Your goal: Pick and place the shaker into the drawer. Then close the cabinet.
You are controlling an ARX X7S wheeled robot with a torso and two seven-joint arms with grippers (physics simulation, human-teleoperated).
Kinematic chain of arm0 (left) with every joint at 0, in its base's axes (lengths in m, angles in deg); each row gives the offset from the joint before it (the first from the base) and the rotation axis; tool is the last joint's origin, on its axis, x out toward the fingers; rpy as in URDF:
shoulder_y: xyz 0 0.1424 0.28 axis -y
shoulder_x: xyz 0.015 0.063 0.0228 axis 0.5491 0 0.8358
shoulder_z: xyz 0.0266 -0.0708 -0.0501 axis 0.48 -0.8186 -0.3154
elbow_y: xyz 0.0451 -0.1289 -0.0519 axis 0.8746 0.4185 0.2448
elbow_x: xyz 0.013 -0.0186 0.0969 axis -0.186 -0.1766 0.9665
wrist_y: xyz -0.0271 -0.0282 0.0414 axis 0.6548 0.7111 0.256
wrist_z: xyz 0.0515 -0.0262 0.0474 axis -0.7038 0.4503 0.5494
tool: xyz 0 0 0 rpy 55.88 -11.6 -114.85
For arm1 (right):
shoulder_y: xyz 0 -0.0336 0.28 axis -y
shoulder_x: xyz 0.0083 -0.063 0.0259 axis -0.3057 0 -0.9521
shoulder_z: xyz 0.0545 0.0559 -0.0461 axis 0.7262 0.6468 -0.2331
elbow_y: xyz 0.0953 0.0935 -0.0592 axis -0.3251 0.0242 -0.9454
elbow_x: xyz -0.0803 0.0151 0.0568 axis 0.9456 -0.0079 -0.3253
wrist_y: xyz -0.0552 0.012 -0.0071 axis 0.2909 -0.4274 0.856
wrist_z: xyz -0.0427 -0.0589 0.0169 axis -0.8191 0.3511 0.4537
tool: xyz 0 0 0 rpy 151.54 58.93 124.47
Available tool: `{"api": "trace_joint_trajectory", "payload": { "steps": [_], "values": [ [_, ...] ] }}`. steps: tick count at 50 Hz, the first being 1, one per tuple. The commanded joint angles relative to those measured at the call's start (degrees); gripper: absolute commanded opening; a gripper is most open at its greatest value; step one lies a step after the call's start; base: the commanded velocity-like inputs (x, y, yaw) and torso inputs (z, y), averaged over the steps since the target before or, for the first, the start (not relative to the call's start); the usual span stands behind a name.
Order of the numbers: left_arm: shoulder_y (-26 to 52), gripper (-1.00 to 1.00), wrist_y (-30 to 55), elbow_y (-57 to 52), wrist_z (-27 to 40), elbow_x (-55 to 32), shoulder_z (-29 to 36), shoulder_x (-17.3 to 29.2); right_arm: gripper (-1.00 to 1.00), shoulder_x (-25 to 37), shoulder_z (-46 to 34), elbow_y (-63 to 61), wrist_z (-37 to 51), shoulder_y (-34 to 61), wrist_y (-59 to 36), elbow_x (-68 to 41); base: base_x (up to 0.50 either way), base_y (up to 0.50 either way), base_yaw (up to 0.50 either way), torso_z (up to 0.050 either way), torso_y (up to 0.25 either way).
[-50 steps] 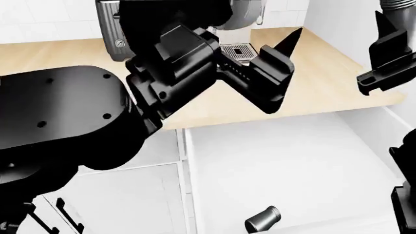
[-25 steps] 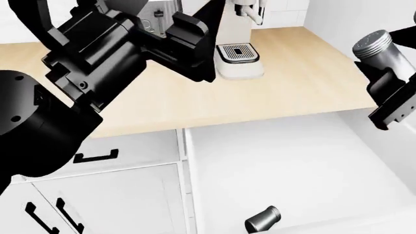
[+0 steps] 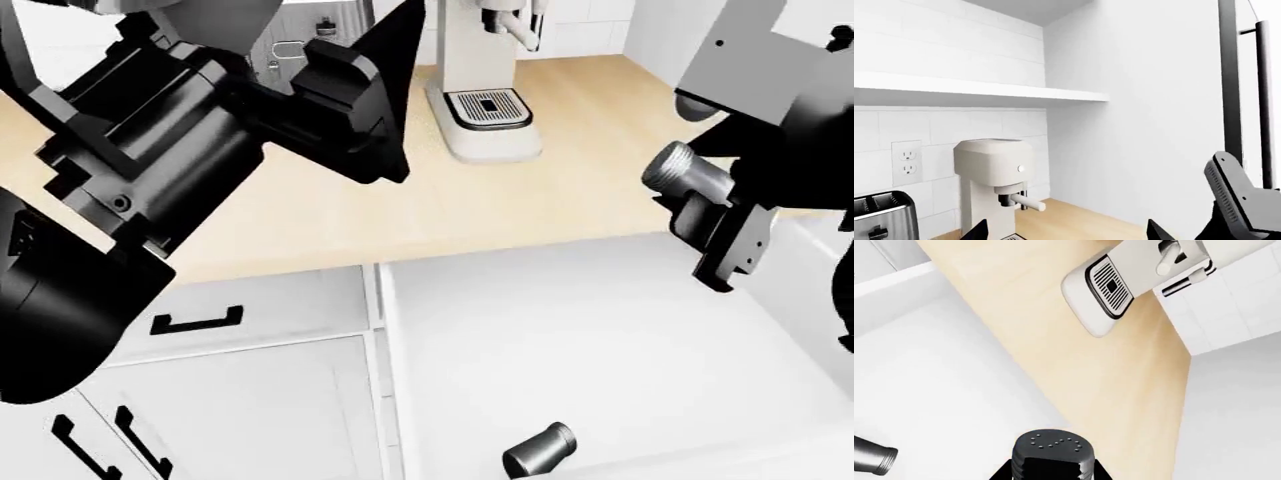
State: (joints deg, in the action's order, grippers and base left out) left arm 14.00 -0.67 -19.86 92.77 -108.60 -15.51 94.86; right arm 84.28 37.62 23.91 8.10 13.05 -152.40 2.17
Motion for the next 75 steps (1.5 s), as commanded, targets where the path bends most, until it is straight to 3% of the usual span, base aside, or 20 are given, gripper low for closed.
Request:
{"api": "trace_joint_trajectory", "payload": {
  "steps": [1,15,25,34,54,75],
  "values": [
    [-0.83,1.00,-0.43,-2.30,2.22,-2.75,-1.45,2.24,-1.00,-4.00,2.07,9.65,7.55,-7.77,6.89,-2.06,0.00,0.00,0.00,0.000,0.000],
    [-1.90,1.00,-0.53,-2.79,1.91,-2.22,-1.25,2.64,-1.00,1.71,-1.47,5.01,5.29,-14.98,2.73,-2.74,0.00,0.00,0.00,0.000,0.000],
    [-2.88,1.00,-0.56,-2.33,1.07,-1.01,-1.07,3.16,-1.00,-0.62,0.58,11.77,9.74,-20.12,6.91,-4.28,0.00,0.00,0.00,0.000,0.000],
    [-5.00,1.00,-1.08,-1.79,0.15,0.27,-1.41,4.61,-1.00,-7.27,2.71,27.61,18.55,-22.02,14.87,-4.86,0.00,0.00,0.00,0.000,0.001],
    [-8.40,1.00,-2.19,2.98,-3.23,5.86,-0.37,4.64,-1.00,-24.86,-1.36,79.68,28.45,-9.17,44.42,-7.44,0.00,0.00,0.00,0.000,0.000],
    [-8.33,1.00,-2.21,3.41,-3.53,6.14,-0.11,4.30,-1.00,-22.19,-3.80,71.89,22.74,-12.65,38.12,-6.55,0.00,0.00,0.00,0.000,0.000]
  ]
}}
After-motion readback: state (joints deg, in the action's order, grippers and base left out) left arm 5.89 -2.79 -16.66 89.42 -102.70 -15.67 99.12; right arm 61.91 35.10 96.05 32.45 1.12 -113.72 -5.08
